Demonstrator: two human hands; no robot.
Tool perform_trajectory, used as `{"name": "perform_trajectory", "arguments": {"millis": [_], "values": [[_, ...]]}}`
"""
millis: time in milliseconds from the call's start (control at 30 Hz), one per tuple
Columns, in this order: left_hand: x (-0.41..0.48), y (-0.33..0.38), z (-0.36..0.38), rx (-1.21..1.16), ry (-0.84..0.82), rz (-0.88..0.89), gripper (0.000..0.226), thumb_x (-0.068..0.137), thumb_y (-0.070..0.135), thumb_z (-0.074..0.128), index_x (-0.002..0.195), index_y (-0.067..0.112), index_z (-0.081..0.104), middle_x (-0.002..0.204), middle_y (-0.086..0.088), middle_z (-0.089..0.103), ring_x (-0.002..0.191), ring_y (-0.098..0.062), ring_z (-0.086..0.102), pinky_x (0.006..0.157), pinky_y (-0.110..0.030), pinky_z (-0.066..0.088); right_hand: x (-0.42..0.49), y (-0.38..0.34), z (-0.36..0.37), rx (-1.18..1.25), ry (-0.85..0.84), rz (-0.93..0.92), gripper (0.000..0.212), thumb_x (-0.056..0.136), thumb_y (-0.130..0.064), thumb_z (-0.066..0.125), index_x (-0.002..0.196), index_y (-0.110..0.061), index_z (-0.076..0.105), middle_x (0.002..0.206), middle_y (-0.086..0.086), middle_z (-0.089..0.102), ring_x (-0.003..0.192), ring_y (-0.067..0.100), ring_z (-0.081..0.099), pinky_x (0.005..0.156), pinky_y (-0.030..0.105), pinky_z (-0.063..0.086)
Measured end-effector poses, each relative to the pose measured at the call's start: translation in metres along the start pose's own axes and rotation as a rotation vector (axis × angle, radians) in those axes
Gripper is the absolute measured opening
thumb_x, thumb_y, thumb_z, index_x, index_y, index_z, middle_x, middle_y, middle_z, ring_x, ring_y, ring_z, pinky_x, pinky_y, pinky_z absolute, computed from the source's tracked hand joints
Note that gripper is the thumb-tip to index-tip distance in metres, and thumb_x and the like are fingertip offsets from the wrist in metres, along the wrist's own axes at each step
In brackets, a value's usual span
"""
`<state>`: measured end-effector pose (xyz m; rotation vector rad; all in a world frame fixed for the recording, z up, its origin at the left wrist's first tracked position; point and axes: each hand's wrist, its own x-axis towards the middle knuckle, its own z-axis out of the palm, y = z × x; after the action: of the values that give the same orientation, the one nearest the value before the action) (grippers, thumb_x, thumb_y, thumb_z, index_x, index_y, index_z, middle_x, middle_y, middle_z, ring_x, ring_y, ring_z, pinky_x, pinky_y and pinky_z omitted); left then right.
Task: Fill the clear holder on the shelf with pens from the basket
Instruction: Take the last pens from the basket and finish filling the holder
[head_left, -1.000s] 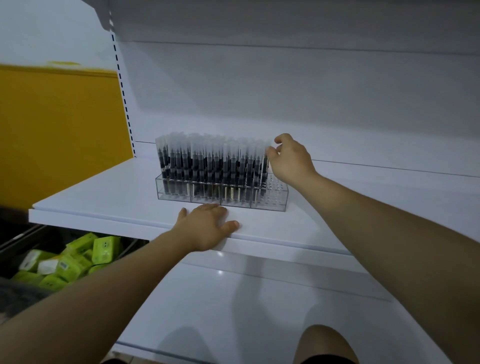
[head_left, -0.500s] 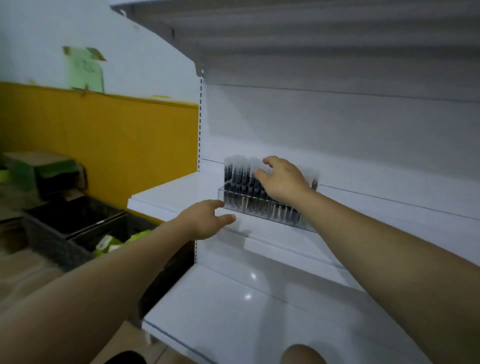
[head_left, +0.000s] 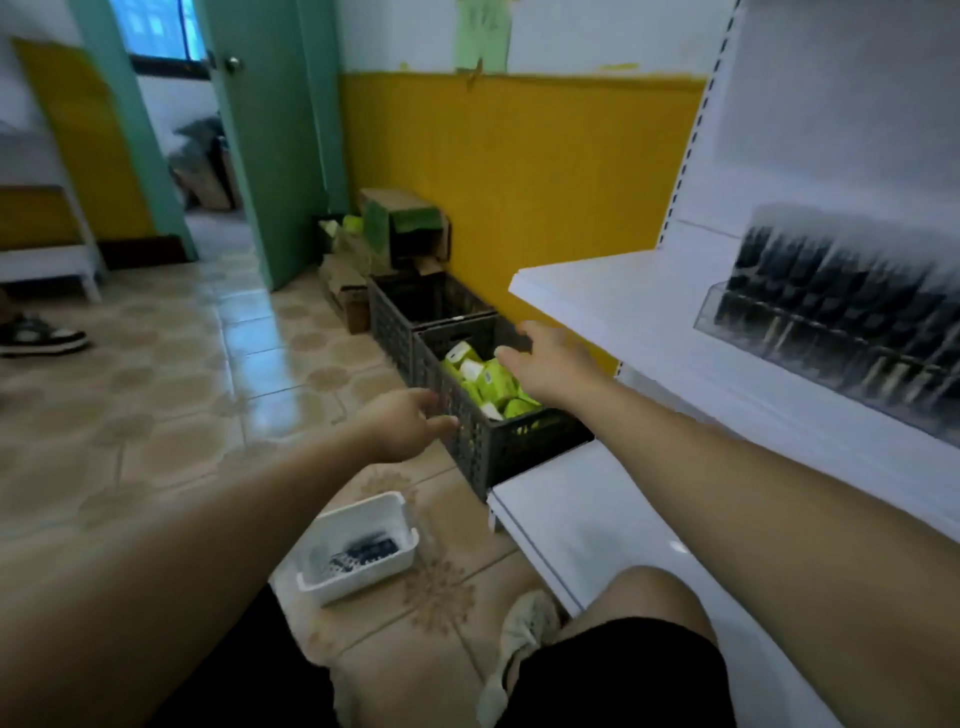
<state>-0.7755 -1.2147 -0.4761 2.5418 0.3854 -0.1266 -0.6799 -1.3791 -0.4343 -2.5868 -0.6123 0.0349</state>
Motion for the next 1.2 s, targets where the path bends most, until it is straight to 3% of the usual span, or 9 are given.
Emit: {"name": "perform_trajectory", "arguments": {"millis": [167, 267, 533, 767, 900, 1067, 1200], "values": [[0.008, -0.088, 0.016, -0.071, -0.016, -0.219, 0.066, 0.092, 0.049, 0.054, 0.146, 0.015, 0.036, 0.150, -0.009, 0.040, 0.133, -0.026, 0.042, 0.106, -0.035, 0.034, 0.038, -0.025, 0.091, 0.002, -0.168, -0.073, 0.062, 0.096, -0.050, 0.045, 0.147, -0.017, 0.033, 0.148, 0.008, 0.040, 0.127, 0.030, 0.045, 0.095, 0.037, 0.044], [0.019, -0.142, 0.029, -0.091, -0.032, -0.331, 0.069, 0.090, 0.054, 0.054, 0.146, 0.017, 0.037, 0.148, -0.009, 0.042, 0.130, -0.027, 0.045, 0.105, -0.036, 0.038, 0.064, -0.036, 0.149, -0.006, -0.273, -0.093, 0.063, 0.095, -0.051, 0.045, 0.147, -0.017, 0.033, 0.150, 0.007, 0.038, 0.130, 0.030, 0.044, 0.100, 0.040, 0.044], [0.077, -0.266, 0.090, -0.101, -0.178, -0.502, 0.069, 0.090, 0.050, 0.055, 0.148, 0.018, 0.035, 0.151, -0.006, 0.039, 0.133, -0.025, 0.043, 0.106, -0.037, 0.037, 0.123, -0.025, 0.312, -0.006, -0.535, -0.077, 0.060, 0.096, -0.047, 0.046, 0.147, -0.019, 0.032, 0.153, 0.004, 0.034, 0.135, 0.027, 0.037, 0.104, 0.035, 0.035], [0.167, -0.338, 0.163, -0.152, -0.320, -0.531, 0.069, 0.093, 0.047, 0.053, 0.149, 0.015, 0.030, 0.155, -0.008, 0.032, 0.137, -0.026, 0.038, 0.106, -0.033, 0.034, 0.176, 0.021, 0.433, -0.079, -0.717, 0.006, 0.063, 0.096, -0.048, 0.046, 0.148, -0.014, 0.030, 0.148, 0.011, 0.040, 0.124, 0.029, 0.049, 0.098, 0.039, 0.045], [0.209, -0.371, 0.205, -0.147, -0.373, -0.536, 0.067, 0.094, 0.044, 0.053, 0.148, 0.012, 0.031, 0.150, -0.011, 0.039, 0.131, -0.026, 0.045, 0.102, -0.032, 0.038, 0.199, 0.042, 0.490, -0.141, -0.815, 0.016, 0.060, 0.099, -0.042, 0.044, 0.148, -0.012, 0.027, 0.150, 0.013, 0.035, 0.122, 0.032, 0.048, 0.095, 0.040, 0.045], [0.244, -0.402, 0.254, -0.122, -0.430, -0.540, 0.061, 0.095, 0.037, 0.055, 0.146, 0.011, 0.034, 0.145, -0.012, 0.044, 0.126, -0.027, 0.048, 0.099, -0.034, 0.040, 0.206, 0.065, 0.557, -0.156, -0.906, 0.032, 0.053, 0.098, -0.037, 0.046, 0.142, -0.009, 0.034, 0.135, 0.016, 0.047, 0.100, 0.029, 0.056, 0.078, 0.035, 0.048], [0.262, -0.420, 0.289, 0.030, -0.457, -0.411, 0.058, 0.095, 0.032, 0.054, 0.146, 0.014, 0.033, 0.143, -0.011, 0.042, 0.125, -0.029, 0.045, 0.103, -0.038, 0.040, 0.205, 0.081, 0.589, -0.212, -0.941, 0.021, 0.053, 0.099, -0.033, 0.047, 0.145, -0.013, 0.030, 0.143, 0.015, 0.039, 0.117, 0.033, 0.050, 0.082, 0.032, 0.040]]}}
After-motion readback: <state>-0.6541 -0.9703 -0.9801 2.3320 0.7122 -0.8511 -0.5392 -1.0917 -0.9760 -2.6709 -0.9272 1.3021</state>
